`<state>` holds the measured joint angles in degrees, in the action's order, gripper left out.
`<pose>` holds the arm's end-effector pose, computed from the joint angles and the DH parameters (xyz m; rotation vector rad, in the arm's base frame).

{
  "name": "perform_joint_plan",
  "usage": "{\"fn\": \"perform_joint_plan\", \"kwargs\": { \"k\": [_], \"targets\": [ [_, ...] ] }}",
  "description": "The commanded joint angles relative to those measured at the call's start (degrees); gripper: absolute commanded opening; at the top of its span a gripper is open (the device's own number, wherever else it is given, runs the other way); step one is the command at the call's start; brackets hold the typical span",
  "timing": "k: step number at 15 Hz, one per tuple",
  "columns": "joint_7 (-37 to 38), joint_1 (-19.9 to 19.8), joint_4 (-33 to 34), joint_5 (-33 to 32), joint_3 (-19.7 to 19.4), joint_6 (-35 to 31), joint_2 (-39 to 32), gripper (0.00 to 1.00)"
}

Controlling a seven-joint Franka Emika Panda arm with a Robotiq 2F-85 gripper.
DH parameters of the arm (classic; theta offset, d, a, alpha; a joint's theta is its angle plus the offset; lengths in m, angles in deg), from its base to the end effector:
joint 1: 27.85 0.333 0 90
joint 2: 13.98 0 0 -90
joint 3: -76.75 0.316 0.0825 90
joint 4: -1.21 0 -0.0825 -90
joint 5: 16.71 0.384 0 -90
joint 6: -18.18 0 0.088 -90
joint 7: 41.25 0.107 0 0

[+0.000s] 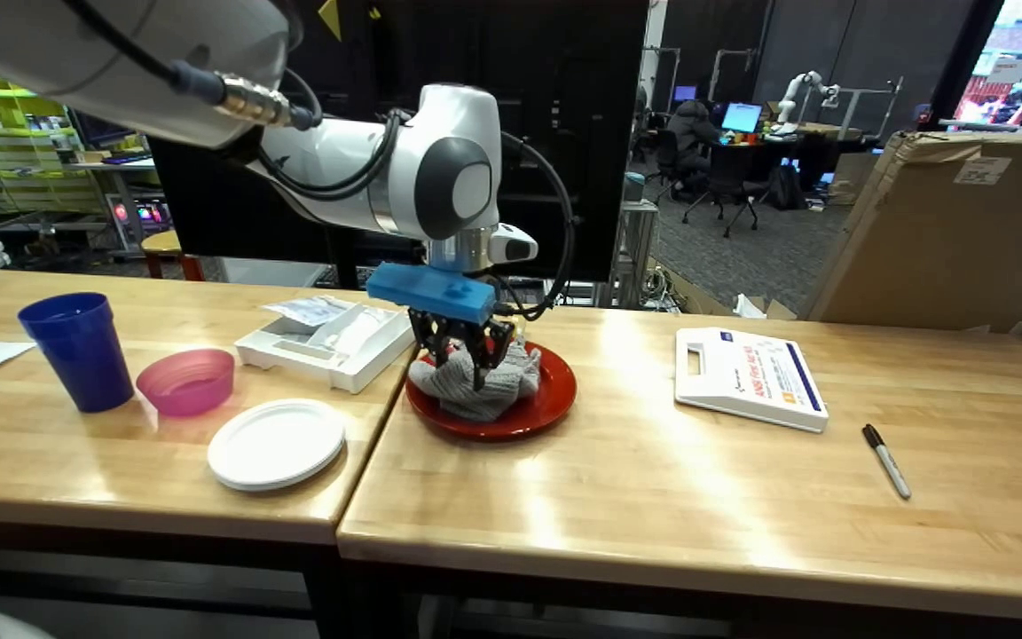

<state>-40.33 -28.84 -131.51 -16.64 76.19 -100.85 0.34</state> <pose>0.4678 -0.0127 0.4435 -3.1374 0.0681 -0.0173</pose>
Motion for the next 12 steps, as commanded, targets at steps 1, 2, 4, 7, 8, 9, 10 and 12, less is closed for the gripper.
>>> {"fn": "perform_joint_plan", "kwargs": {
  "k": [1, 2, 4, 7, 8, 9, 10, 12],
  "targets": [
    [1.95, -0.36, -2.92, -2.08, 0.46, -1.05, 1.19, 0.88],
    [2.18, -0.35, -3.57, -2.58, 0.52, -1.46, 1.16, 0.95],
    [2.15, -0.26, -4.53, -3.25, 0.56, -1.85, 0.96, 1.00],
    [1.29, -0.21, -5.61, -2.95, 0.25, -2.41, 0.87, 1.00],
    [1.01, -0.20, -5.90, -2.84, 0.17, -2.56, 0.91, 0.81],
    [0.65, -0.14, -6.16, -2.65, 0.10, -2.95, 0.76, 0.74],
    [0.63, -0.14, -6.31, -2.64, 0.10, -3.13, 0.77, 0.69],
    [0.37, -0.08, -6.60, -2.49, 0.06, -3.59, 0.62, 0.53]
  ]
}}
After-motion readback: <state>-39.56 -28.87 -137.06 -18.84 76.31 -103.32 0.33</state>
